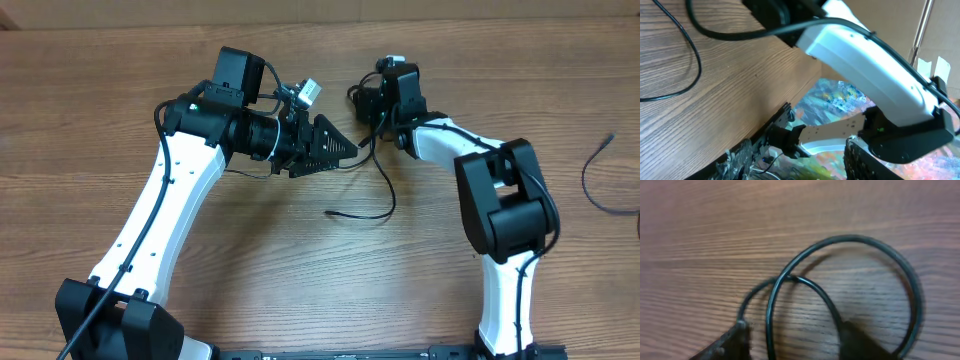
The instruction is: Untangle cables
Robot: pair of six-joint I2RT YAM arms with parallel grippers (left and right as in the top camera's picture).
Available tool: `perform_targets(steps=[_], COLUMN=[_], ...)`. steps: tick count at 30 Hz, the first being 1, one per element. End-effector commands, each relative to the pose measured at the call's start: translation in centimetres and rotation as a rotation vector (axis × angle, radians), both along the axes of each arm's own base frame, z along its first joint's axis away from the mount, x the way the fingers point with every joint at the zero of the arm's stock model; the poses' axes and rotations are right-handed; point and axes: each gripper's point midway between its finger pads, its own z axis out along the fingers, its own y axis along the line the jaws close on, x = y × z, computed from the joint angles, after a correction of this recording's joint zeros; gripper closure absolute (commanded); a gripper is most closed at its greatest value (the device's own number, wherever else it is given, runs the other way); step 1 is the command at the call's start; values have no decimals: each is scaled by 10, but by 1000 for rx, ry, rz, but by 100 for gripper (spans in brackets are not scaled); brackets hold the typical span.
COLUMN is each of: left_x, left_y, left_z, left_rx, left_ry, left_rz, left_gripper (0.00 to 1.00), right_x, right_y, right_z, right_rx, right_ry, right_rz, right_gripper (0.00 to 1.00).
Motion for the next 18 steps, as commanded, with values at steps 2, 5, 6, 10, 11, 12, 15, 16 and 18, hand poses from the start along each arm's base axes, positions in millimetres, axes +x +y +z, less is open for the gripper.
perform_targets(steps=[2, 5, 6, 10, 11, 12, 15, 16, 18], left_x=[-3, -2, -2, -2, -2, -2, -1, -1, -2], left_y=[2, 2, 2, 2, 2, 2, 2, 2, 2], left_z=[8, 9, 9, 9, 9, 9, 9, 9, 9], left_rx=[-9, -11, -11, -12, -12, -12, -12, -12, -12], left_ry=[-42, -49, -49, -47, -47, -47, -47, -47, -47], left_rz=[-4, -4, -4, -4, -3, -4, -2, -2, -3], left_gripper=[41, 41, 41, 41, 41, 41, 41, 41, 41], right_x=[1, 3, 5, 14, 15, 16, 13, 12, 7], right_y=[26, 39, 40, 44, 44, 43, 42, 42, 40], right_z=[-3, 7, 10, 33, 41, 48, 66, 70, 73], right_rx=[50, 61, 69, 129, 138, 140, 123, 107, 76], right_ry=[-14, -48, -52, -66, -70, -74, -87, -91, -86], right_rz=[61, 80, 77, 38, 31, 30, 46, 59, 80], right_gripper=[96, 96, 96, 96, 96, 96, 55, 34, 16])
